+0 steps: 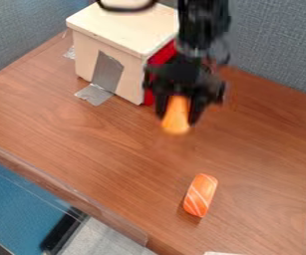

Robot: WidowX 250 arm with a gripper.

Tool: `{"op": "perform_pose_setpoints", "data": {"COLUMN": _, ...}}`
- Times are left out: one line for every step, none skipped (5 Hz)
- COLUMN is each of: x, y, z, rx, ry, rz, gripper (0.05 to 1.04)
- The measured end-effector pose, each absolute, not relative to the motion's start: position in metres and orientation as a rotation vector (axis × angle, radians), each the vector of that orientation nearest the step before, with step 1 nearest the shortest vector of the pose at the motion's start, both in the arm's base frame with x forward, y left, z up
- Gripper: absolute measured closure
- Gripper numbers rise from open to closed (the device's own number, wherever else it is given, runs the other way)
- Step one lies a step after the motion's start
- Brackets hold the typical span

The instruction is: Move an orange object beside the object

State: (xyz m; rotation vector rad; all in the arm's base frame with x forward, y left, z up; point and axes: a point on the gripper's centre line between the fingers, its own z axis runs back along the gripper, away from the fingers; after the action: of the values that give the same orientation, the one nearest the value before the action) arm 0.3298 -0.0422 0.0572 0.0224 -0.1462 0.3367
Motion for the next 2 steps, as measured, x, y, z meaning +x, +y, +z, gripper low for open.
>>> {"op": "perform_pose_setpoints", "data": {"x": 0.325, "y": -0.053, "z": 0.038, "rx": 0.066, "ry": -0.122, "rz": 0.326, "gripper": 0.465}}
{"op": "perform_pose_setpoints", "data": {"x": 0.318, "y": -0.066, "z": 0.027, "rx": 0.095, "ry": -0.101, "rz": 0.318, "gripper": 0.465}}
